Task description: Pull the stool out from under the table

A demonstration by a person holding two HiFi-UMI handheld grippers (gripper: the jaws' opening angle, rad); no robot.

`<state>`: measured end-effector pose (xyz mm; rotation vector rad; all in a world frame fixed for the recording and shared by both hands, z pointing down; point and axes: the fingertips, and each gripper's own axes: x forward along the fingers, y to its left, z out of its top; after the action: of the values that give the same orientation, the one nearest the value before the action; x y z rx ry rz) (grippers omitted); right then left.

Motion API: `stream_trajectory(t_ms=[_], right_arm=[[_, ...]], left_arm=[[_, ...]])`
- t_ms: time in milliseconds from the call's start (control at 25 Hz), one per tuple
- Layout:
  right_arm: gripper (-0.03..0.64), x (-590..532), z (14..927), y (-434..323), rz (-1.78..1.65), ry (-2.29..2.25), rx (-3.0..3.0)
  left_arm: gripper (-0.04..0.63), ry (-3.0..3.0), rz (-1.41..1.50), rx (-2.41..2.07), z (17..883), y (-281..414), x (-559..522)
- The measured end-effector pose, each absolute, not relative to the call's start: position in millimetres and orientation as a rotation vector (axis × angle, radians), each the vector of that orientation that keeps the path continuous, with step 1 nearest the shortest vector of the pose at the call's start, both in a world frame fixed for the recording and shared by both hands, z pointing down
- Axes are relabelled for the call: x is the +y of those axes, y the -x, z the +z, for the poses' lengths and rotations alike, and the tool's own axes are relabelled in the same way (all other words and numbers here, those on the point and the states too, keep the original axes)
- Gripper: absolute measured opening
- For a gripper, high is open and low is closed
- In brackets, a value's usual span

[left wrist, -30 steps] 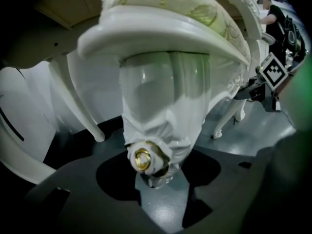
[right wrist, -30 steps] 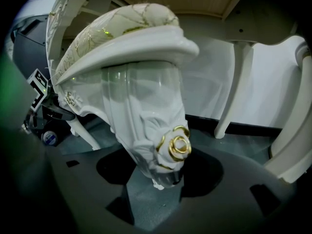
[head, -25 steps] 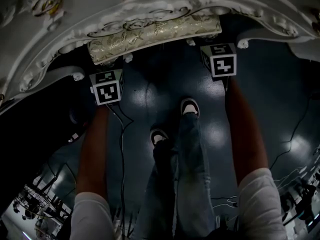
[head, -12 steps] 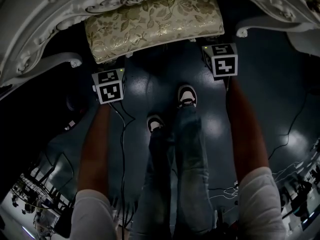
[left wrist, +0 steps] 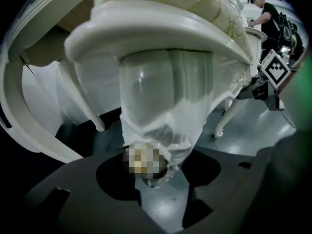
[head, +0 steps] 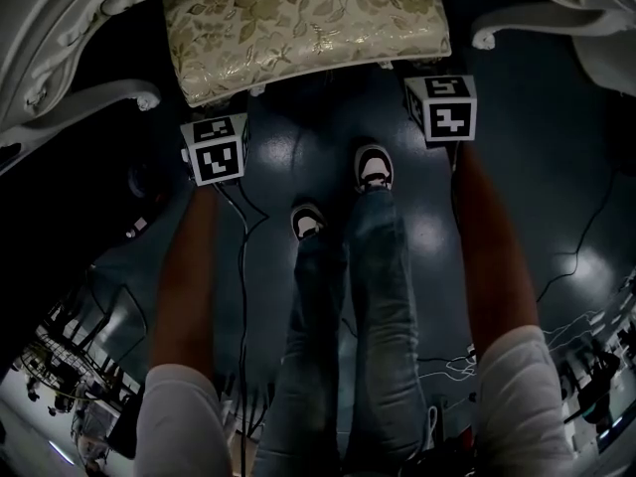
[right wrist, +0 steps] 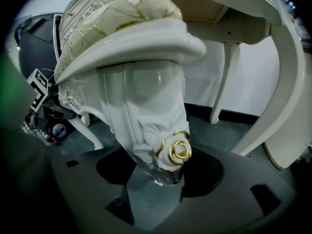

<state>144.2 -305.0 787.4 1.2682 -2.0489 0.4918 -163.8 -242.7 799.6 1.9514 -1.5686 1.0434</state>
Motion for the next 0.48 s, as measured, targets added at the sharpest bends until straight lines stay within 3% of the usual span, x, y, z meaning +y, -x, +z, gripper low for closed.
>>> stream_trajectory(t_ms=[480], right_arm=[[0.262, -301.9, 786.5, -143.7, 0.517, -1.287, -2.019]], left_arm=[[0.256, -1.947, 1.039, -1.568, 797.1, 166.2, -244.8]])
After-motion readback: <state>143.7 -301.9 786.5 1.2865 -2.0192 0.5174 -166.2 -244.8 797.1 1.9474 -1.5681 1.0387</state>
